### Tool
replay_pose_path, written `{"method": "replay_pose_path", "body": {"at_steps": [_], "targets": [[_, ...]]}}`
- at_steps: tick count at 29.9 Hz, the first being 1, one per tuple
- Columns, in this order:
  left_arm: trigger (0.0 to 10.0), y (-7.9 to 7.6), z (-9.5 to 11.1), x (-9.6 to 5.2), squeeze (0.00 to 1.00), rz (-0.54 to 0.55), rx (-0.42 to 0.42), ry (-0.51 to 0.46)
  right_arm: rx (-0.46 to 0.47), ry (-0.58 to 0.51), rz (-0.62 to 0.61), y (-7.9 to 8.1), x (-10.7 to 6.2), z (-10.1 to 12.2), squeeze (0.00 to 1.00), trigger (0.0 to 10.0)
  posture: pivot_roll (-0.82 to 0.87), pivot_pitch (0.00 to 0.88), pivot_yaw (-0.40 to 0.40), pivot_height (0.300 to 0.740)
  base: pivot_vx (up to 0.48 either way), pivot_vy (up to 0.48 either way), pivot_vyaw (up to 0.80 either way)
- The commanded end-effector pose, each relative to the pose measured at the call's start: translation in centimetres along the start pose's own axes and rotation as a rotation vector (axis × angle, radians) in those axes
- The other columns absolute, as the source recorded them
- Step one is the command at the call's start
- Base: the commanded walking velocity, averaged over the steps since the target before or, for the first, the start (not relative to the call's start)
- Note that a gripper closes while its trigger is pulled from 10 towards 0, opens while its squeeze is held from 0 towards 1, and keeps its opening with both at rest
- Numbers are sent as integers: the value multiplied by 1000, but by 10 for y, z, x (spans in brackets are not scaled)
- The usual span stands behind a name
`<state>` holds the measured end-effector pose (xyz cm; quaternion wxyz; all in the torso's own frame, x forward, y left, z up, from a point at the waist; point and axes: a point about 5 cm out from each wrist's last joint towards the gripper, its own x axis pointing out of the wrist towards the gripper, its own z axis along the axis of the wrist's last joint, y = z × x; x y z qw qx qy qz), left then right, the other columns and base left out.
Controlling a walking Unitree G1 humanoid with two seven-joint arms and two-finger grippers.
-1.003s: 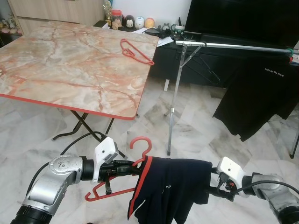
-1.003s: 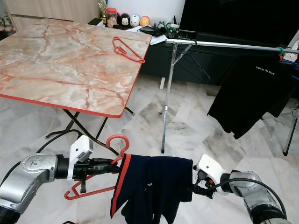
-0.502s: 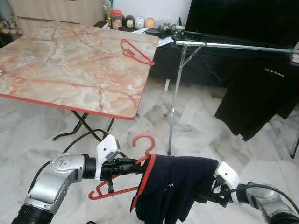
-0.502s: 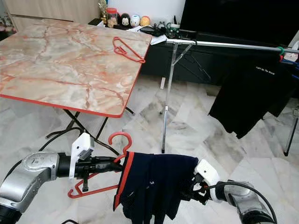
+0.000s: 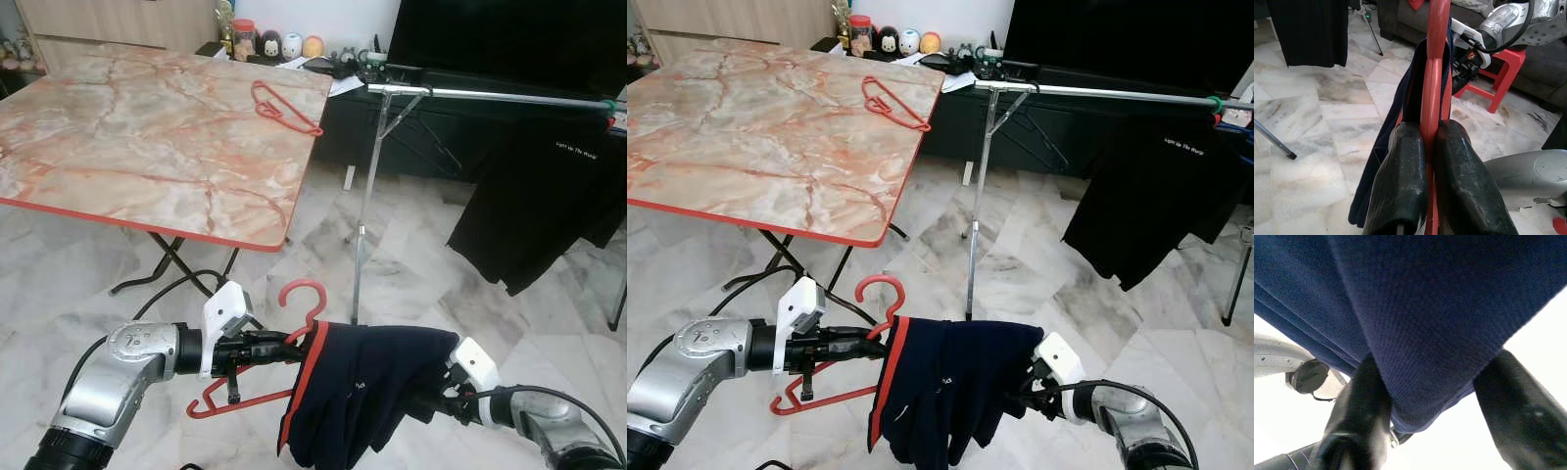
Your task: Hang hanger
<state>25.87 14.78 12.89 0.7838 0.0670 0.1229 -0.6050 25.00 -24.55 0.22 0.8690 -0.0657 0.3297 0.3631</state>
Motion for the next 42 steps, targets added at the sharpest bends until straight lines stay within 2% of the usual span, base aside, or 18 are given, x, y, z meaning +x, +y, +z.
{"method": "replay_pose_path", "body": {"at_steps": [1,28,33,35,42], "targets": [[0,0,17,2,0,-17,49,-54,9,-18,-26,-3,-2,2,0,0,-21,0,-58,740,0,0,0],[0,-1,18,0,0,-12,47,-57,-31,-59,-39,-5,3,15,0,0,-17,0,-63,740,0,0,0],[0,0,10,-4,0,-4,51,7,-69,-27,-46,-9,0,16,0,0,-15,0,-63,740,0,0,0],[0,2,-1,-10,0,16,54,82,-79,-14,-63,-13,-4,17,0,0,-16,0,-64,740,0,0,0],[0,5,-11,-19,0,62,49,143,-89,9,-80,-15,-7,15,0,0,-14,0,-67,740,0,0,0]]}}
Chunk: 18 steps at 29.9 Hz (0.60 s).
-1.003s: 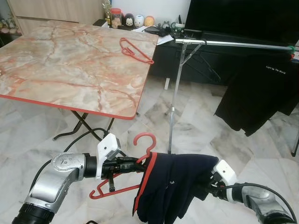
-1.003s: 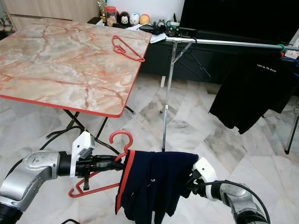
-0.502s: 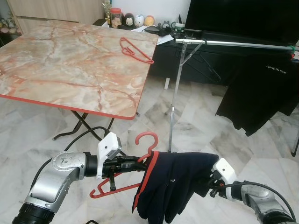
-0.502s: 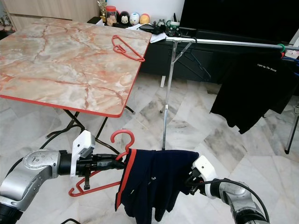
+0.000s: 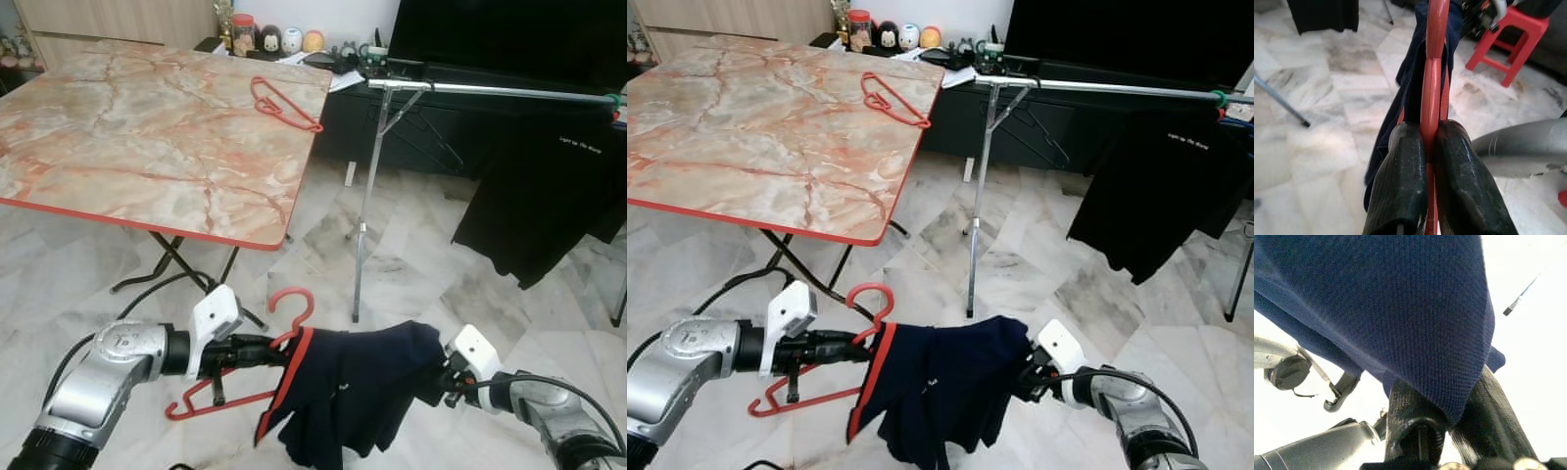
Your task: Hang hanger
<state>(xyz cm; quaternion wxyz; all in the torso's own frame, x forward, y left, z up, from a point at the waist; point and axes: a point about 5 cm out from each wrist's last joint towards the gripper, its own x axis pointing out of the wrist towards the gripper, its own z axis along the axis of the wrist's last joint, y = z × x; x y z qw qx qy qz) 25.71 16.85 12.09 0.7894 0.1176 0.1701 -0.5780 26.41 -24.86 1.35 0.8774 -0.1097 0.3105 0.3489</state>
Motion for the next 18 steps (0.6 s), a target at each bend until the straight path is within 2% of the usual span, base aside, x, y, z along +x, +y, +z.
{"method": "replay_pose_path", "body": {"at_steps": [1,8,11,15,18], "targets": [[0,1,-1,-3,0,21,33,16,-12,21,-21,-5,-6,-2,0,0,-14,0,-67,740,0,0,0],[0,4,-10,-14,0,72,14,41,-12,39,-59,-12,-13,-5,0,0,-13,0,-68,740,0,0,0],[0,7,-15,-25,0,109,4,69,-10,49,-86,-18,-20,-6,0,0,-15,0,-69,740,0,0,0],[0,13,-25,-46,0,190,-14,116,-8,88,-138,-27,-34,-14,0,0,-13,0,-68,740,0,0,0],[0,14,-31,-52,0,222,-21,135,-4,106,-166,-31,-40,-17,0,0,-14,0,-66,740,0,0,0]]}}
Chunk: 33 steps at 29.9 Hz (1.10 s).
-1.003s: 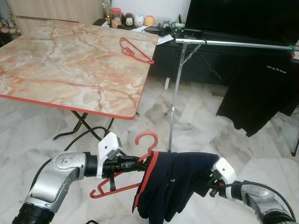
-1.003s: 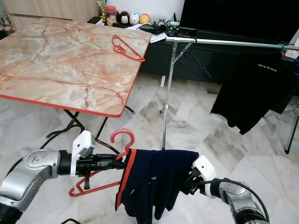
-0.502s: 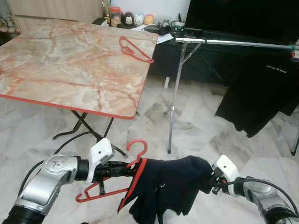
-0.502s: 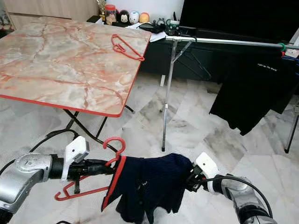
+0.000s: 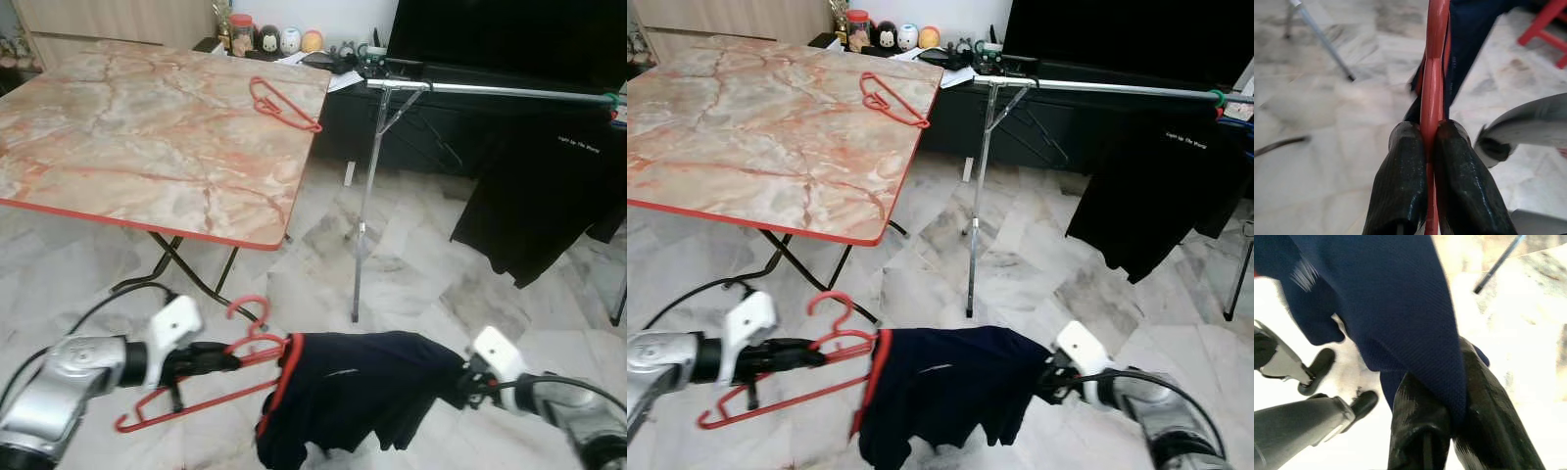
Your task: Hang hanger
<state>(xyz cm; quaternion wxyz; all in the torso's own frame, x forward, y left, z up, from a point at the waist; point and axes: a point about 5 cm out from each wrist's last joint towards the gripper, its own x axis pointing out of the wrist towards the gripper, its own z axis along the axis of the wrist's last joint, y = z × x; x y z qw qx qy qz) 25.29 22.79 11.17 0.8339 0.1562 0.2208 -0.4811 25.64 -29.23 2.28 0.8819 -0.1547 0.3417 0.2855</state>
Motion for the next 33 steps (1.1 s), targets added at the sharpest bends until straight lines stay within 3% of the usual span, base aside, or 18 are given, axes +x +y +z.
{"method": "replay_pose_path", "body": {"at_steps": [1,5,6,7,8,9,10,11,14,17,19,23,26,28,29,31,33], "targets": [[0,1,-2,-3,0,23,15,4,14,16,-40,-6,-7,-5,0,0,-14,0,-66,740,0,0,0],[0,2,-7,-3,0,60,9,15,19,19,-60,-8,-9,-7,0,0,-16,0,-64,740,0,0,0],[0,5,-11,-3,0,111,19,17,25,11,-75,-8,-9,-7,0,0,-16,0,-63,740,0,0,0],[0,13,-16,-2,0,229,19,16,30,-34,-112,-9,-7,-3,0,0,-16,0,-63,740,0,0,0],[0,13,-16,-2,0,229,19,16,30,-34,-112,-9,-7,-3,0,0,-16,0,-63,740,0,0,0],[706,20,-18,-4,0,374,43,0,84,-143,-148,-7,-3,6,0,0,-8,0,-61,740,0,0,0],[3647,23,-18,-5,0,442,34,-23,115,-196,-173,-6,-1,9,0,0,-8,0,-61,740,0,0,0],[10000,25,-18,-5,0,516,11,-63,163,-264,-201,-3,2,13,0,0,-5,0,-55,740,0,0,0],[10000,19,-19,-1,0,545,-2,-95,222,-337,-239,4,7,15,0,0,-5,0,-50,740,0,0,0],[10000,4,-28,10,0,599,-58,-145,395,-473,-345,20,14,13,0,0,-6,0,-38,740,0,0,0],[10000,2,-32,13,0,642,-94,-168,442,-500,-403,24,15,12,0,0,-7,0,-33,740,0,0,0],[10000,-7,-47,20,0,695,-144,-169,490,-577,-646,26,7,13,0,0,0,0,-27,740,0,0,0],[10000,-15,-88,28,0,733,-228,-27,490,-709,-677,38,0,38,0,0,-15,0,-10,740,0,0,0],[10000,-17,-109,27,0,797,-302,43,447,-730,-682,44,-2,50,0,0,-22,0,-4,740,0,0,0],[10000,-17,-109,27,0,797,-302,43,447,-730,-682,44,-2,50,0,0,-22,0,-4,740,0,0,0],[10000,-25,-144,25,0,868,-397,219,394,-742,-720,52,-3,66,0,0,-34,0,-2,740,0,0,0],[10000,-31,-153,25,0,871,-429,269,372,-752,-716,57,-1,73,0,0,-24,0,-9,740,0,0,0]]}}
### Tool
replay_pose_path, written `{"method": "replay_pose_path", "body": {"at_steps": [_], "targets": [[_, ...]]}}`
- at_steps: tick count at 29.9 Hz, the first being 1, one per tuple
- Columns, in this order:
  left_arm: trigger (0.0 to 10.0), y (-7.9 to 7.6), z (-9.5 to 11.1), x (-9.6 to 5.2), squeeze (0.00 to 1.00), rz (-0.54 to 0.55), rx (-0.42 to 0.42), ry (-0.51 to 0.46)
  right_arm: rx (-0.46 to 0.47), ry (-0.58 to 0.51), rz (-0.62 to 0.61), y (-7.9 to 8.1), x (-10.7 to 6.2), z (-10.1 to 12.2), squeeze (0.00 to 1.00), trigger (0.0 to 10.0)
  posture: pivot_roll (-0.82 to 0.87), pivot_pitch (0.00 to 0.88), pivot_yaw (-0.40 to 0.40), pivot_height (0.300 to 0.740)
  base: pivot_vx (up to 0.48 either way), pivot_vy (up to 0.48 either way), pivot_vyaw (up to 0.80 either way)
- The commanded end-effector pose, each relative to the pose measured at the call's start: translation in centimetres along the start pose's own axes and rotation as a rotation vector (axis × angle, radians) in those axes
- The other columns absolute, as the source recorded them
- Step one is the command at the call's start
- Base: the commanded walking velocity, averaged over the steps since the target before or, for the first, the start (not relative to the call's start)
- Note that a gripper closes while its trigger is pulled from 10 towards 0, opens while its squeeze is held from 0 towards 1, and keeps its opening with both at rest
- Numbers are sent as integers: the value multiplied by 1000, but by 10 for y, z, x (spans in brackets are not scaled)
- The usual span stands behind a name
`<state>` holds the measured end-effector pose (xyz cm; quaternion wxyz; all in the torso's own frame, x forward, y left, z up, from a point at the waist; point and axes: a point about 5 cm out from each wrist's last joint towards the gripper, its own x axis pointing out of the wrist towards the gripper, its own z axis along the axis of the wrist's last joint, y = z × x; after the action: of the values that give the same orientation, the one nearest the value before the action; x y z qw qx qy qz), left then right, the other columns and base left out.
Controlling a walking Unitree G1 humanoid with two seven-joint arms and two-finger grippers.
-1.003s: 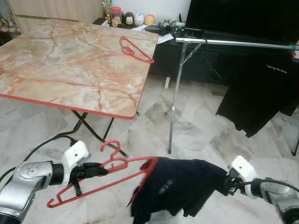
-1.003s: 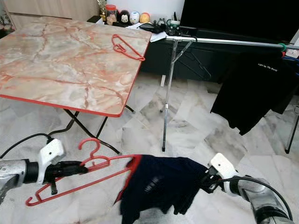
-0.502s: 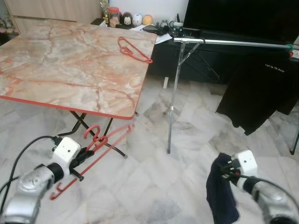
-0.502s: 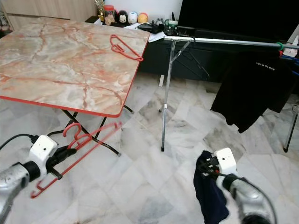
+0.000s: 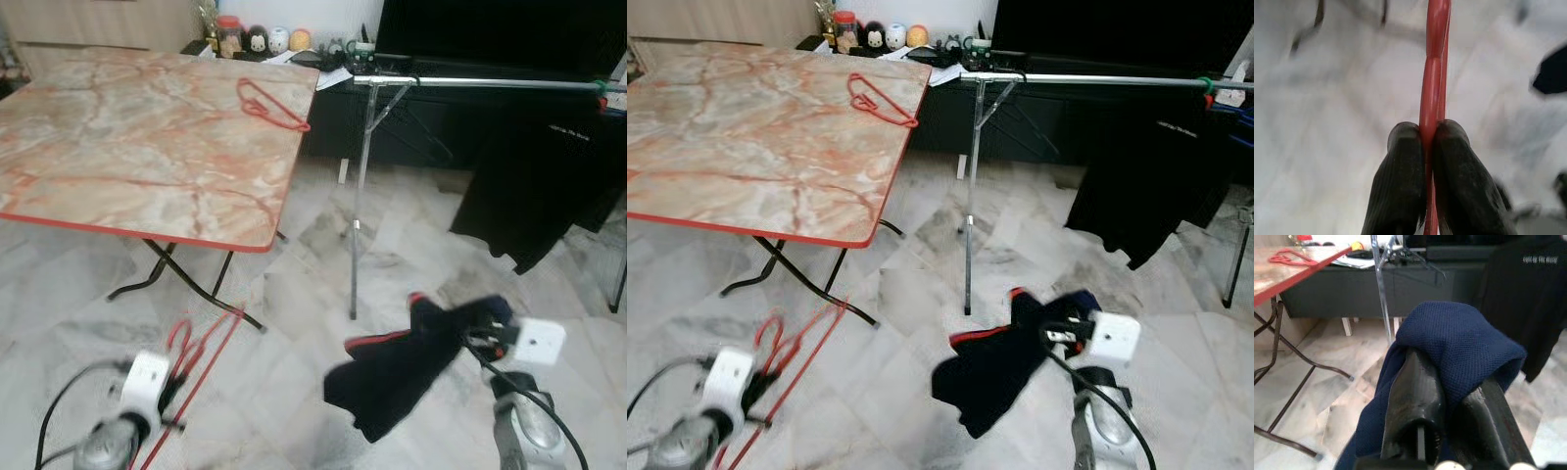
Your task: Hang hanger
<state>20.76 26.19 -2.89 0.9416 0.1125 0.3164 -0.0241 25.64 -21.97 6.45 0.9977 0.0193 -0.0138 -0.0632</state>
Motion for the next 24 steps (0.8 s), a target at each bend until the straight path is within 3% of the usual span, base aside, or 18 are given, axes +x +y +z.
{"method": "replay_pose_path", "body": {"at_steps": [1,2,10,11,12,15,24], "targets": [[10000,3,-14,0,0,42,-5,75,-14,-27,5,10,1,8,0,0,-24,0,-10,740,0,0,0],[10000,0,-26,-2,0,53,-34,133,-26,-33,12,16,2,11,0,0,-24,0,-13,740,0,0,0],[10000,-19,-59,-9,0,74,-78,277,-106,-19,59,30,1,15,0,0,-34,0,-24,740,0,0,0],[10000,-23,-64,-10,0,85,-88,299,-111,-14,65,31,0,16,0,3765,-35,0,-26,740,0,0,0],[10000,-25,-65,-10,0,90,-96,307,-111,-12,67,31,0,16,0,9843,-37,0,-29,740,0,0,0],[10000,-28,-70,-12,0,109,-138,338,-128,6,65,30,0,14,0,10000,-35,0,-32,740,0,0,0],[10000,-26,-74,-14,0,131,-159,351,-145,17,102,39,6,14,0,10000,-21,0,-17,740,0,0,0]]}}
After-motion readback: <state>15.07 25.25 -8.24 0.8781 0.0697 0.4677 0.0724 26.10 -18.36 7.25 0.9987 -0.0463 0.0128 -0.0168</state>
